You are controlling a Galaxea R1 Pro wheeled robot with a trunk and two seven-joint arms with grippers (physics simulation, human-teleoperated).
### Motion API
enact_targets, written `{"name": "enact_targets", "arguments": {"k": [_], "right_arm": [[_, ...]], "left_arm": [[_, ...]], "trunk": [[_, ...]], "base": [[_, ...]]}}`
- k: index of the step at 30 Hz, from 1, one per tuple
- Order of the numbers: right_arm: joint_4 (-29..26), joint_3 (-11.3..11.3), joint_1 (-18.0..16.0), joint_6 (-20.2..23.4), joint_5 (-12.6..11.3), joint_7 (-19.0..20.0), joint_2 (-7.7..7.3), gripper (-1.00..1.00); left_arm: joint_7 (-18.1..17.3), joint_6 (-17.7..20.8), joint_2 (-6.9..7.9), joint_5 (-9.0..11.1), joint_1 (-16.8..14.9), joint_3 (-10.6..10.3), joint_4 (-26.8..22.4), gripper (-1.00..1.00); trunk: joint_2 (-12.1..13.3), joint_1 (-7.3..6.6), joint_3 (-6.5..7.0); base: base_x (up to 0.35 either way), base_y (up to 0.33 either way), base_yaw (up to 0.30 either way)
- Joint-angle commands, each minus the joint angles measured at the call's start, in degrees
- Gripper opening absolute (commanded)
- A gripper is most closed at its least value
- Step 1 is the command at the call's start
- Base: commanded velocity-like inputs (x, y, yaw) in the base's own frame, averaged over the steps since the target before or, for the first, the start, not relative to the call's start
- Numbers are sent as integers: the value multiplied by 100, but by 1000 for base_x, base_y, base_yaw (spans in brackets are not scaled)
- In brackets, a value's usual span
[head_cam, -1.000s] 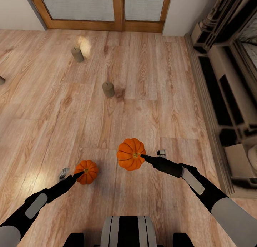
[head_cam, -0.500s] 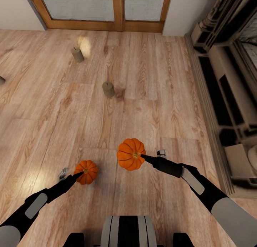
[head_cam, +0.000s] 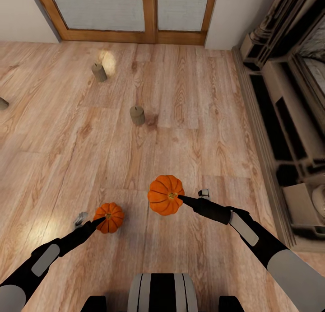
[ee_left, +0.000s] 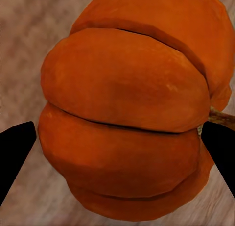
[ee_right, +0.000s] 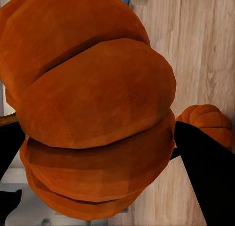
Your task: Place each of the two pumpkins and all three candles from the living room inside a cabinet in the living room (use any cabinet), then make sure every cabinet is closed, and position the cauldron so it is next to a table in the living room.
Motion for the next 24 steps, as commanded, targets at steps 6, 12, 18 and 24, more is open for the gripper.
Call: {"name": "enact_targets", "arguments": {"k": [6, 12, 18, 24], "right_arm": [[3, 21, -6, 46, -63, -1, -6, -100], [3, 17, -5, 52, -63, -1, -6, -100], [13, 20, -5, 48, -62, -6, 3, -100], [13, 21, -5, 32, -57, -183, 25, -100]], "left_arm": [[0, 32, 10, 65, -3, -22, 0, -100], [-107, 39, 41, 65, -3, -12, 0, -100], [-851, 129, 477, 83, -3, -9, -2, -100], [-1243, 631, 1070, 90, 17, -17, -72, -100]], "trunk": [[5, -14, 108], [13, -29, 241], [21, -45, 374], [29, -60, 507]], "base": [[0, 0, 0], [0, 0, 0], [0, 0, 0], [0, 0, 0]]}}
